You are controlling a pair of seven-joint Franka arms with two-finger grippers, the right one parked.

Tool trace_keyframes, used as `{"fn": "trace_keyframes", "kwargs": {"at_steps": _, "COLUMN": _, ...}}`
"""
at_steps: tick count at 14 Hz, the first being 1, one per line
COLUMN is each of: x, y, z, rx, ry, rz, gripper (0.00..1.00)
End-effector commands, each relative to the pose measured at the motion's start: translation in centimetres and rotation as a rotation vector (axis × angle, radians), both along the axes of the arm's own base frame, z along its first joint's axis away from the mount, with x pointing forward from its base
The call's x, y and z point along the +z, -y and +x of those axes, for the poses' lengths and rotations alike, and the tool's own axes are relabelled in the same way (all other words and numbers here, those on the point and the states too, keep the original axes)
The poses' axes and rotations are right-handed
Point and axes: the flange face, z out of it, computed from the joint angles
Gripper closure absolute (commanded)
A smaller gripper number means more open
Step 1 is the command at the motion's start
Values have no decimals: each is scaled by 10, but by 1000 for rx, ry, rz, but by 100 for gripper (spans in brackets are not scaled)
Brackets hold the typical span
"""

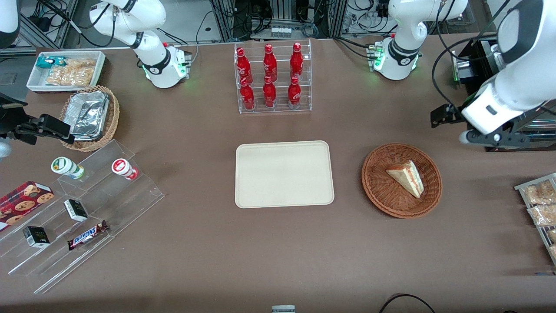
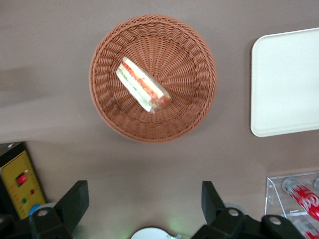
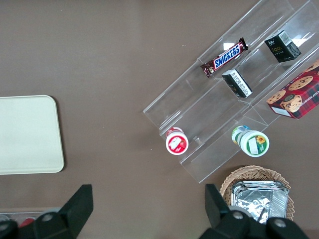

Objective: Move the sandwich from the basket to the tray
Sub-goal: 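Move the left gripper over the wrapped sandwich in the wicker basket, then lower the open left gripper around the sandwich and close it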

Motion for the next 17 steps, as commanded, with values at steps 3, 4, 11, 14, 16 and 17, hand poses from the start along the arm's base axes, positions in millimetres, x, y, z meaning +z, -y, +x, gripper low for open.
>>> {"fn": "trace_keyframes", "kwargs": {"at_steps": 3, "x": -96, "y": 3, "z": -12, "rx": 5, "ry": 18, "rz": -6, "gripper": 0}}
{"fn": "trace_keyframes", "kwargs": {"at_steps": 4, "x": -115, "y": 2, "z": -15, "rx": 7, "ry": 36, "rz": -8, "gripper": 0}}
{"fn": "trace_keyframes", "kwargs": {"at_steps": 11, "x": -185, "y": 0, "z": -28, "rx": 251, "ry": 88, "rz": 13, "gripper": 0}}
{"fn": "trace_keyframes", "kwargs": {"at_steps": 14, "x": -201, "y": -2, "z": -35, "rx": 554, "ry": 133, "rz": 33, "gripper": 0}}
{"fn": "trace_keyframes", "kwargs": {"at_steps": 16, "x": -212, "y": -2, "z": -35, "rx": 716, "ry": 156, "rz": 35, "gripper": 0}}
{"fn": "trace_keyframes", "kwargs": {"at_steps": 17, "x": -216, "y": -2, "z": -32, "rx": 826, "ry": 163, "rz": 36, "gripper": 0}}
